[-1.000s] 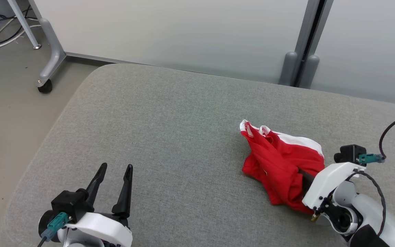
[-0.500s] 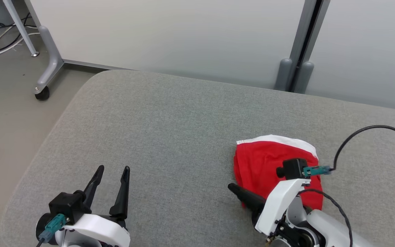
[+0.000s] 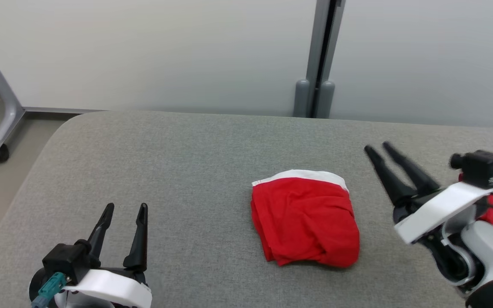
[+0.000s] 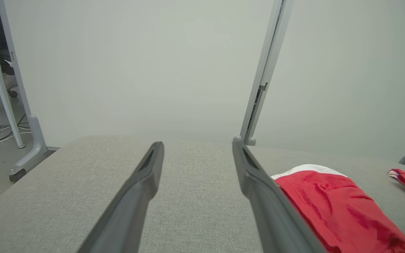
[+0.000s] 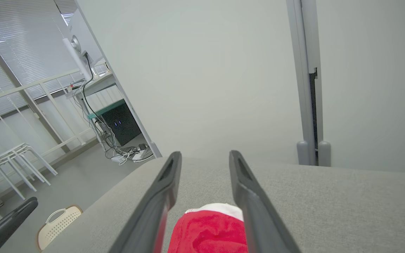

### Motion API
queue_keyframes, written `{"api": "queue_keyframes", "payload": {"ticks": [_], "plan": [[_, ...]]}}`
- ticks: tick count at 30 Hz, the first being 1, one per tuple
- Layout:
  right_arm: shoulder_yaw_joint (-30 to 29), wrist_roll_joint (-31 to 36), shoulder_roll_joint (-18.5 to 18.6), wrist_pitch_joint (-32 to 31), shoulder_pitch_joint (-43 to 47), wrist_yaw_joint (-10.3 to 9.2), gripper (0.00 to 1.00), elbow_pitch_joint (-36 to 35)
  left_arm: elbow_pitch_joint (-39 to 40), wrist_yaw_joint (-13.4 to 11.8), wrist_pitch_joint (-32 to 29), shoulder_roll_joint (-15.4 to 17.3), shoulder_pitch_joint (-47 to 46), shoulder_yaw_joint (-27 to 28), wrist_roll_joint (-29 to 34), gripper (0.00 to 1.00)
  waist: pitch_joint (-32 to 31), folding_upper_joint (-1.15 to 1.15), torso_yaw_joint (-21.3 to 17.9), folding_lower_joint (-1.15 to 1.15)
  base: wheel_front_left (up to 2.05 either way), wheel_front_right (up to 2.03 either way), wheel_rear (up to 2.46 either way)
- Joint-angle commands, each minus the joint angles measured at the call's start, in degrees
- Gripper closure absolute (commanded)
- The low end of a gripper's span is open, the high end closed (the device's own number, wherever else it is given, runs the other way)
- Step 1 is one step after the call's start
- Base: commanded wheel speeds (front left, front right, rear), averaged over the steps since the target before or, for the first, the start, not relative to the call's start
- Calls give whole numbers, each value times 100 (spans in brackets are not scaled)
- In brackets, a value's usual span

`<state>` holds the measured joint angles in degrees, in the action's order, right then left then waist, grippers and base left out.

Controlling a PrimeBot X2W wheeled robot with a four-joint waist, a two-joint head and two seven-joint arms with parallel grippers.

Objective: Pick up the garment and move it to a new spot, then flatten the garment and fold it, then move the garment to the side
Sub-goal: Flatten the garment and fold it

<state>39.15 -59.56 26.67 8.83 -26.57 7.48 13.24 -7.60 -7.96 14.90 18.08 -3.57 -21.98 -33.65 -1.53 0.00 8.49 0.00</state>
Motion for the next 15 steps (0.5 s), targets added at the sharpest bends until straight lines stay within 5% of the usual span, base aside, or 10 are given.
{"api": "queue_keyframes", "payload": {"ticks": [1,10,15], "plan": [[-314,213,63,264,88,3,0,-77,78,-45,27,37,102,81,54,0,-37,0,-194,0,0,0,0],[-1969,1631,-93,599,1033,3,0,-375,535,-216,30,141,340,628,521,0,-5,0,-537,0,0,0,0],[-3020,2596,-671,636,1808,4,0,-633,815,-292,30,4,536,976,1005,0,28,0,-598,0,0,0,0]]}}
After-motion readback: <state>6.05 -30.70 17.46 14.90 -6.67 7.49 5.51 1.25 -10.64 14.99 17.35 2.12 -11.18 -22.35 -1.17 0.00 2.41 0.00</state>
